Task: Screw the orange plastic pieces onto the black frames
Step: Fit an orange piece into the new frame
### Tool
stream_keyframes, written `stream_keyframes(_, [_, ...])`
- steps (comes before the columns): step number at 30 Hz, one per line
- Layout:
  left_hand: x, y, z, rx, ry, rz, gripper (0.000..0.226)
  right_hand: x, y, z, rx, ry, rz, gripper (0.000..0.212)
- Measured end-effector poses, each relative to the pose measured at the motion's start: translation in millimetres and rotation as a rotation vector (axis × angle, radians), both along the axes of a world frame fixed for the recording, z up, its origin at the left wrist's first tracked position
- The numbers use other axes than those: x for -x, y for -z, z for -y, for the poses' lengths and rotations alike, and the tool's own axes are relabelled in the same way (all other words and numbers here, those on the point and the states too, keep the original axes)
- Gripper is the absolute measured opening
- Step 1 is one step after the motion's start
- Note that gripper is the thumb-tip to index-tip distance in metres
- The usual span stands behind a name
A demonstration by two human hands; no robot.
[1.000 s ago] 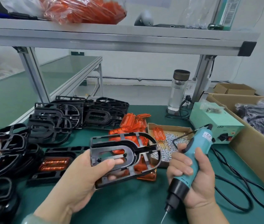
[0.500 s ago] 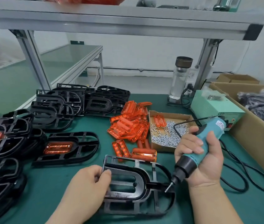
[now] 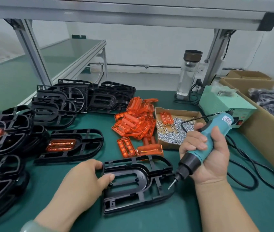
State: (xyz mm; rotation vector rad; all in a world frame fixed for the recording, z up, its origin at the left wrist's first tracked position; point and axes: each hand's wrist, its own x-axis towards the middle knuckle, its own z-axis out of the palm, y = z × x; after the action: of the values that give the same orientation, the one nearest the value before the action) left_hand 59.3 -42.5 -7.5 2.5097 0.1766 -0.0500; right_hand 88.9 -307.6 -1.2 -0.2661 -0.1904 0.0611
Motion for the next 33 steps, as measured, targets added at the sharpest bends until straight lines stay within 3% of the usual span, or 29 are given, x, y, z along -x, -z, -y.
stream_keyframes(7, [-13.7, -1.8, 5.7, -0.103, 0.102, 0.097, 0.052, 1.2, -1.8, -2.1, 0.017, -0.003, -0.014, 0.050])
stream_keyframes(17, [-21.1, -4.6, 2.5, -0.083, 0.228, 0.208, 0.045, 0.8, -1.1, -2.9, 0.025, -0.016, -0.017, 0.051])
stream_keyframes(22, [-32.1, -19.3, 19.0, -0.071, 0.260, 0.352, 0.025, -0.7, 0.1, -3.1, 0.029, -0.019, -0.023, 0.052])
stream_keyframes(26, [-56.2, -27.8, 53.7, -0.070, 0.405, 0.284, 0.017, -1.3, -0.1, -3.8, 0.057, -0.013, -0.039, 0.051])
stream_keyframes(33, [-86.7, -33.0, 89.1, -0.233, 0.540, 0.039, 0.017, -2.6, 1.0, -5.3, 0.058, -0.003, -0.056, 0.052])
